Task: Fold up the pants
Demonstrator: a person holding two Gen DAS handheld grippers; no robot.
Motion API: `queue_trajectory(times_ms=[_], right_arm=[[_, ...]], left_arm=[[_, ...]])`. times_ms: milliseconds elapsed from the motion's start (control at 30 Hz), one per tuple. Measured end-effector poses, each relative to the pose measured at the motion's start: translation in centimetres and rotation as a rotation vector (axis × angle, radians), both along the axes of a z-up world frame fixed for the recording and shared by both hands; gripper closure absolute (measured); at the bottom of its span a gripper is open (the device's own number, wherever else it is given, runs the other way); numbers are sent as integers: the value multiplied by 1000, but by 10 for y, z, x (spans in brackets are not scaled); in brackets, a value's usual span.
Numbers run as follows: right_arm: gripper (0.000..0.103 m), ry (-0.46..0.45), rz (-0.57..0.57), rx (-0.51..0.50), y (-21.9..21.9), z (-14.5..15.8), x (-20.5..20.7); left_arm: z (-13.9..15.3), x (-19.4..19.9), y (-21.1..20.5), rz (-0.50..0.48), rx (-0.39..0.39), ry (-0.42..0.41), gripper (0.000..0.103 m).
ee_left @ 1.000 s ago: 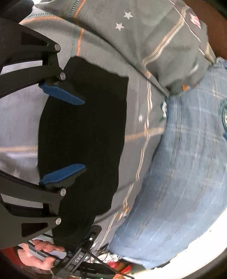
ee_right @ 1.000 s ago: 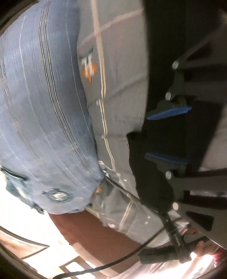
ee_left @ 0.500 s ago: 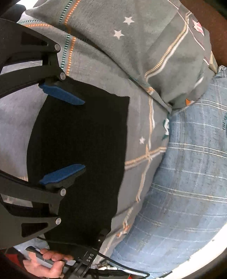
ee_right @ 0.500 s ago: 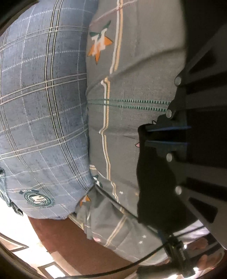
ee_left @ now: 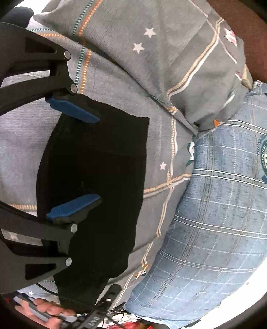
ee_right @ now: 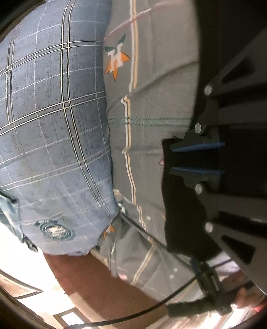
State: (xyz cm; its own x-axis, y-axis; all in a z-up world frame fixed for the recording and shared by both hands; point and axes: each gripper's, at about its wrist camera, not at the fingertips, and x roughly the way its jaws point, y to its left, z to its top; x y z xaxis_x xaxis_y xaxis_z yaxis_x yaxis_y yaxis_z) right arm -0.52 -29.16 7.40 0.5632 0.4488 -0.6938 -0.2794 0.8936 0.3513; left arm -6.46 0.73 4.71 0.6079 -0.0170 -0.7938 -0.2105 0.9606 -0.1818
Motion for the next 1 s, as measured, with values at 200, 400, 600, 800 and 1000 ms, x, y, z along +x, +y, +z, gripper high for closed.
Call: queue_trajectory(times_ms=[200, 400, 600, 800, 1000], right_arm=[[76, -19, 46, -12, 2, 5, -34], [73, 9, 48, -46, -2, -10, -57], [75, 46, 20, -72, -14, -33, -62], [75, 52, 5, -52, -21, -30, -62], [72, 34, -11, -68, -23, -24, -67]], left_arm=[[13, -1, -17, -36, 20, -30, 31], [5, -1, -33, -60, 21, -16, 31], [-13, 3, -45, -75, 57, 28, 31], [-12, 4, -53, -83, 95, 25, 31], [-2, 3, -58, -103, 108, 0, 31]])
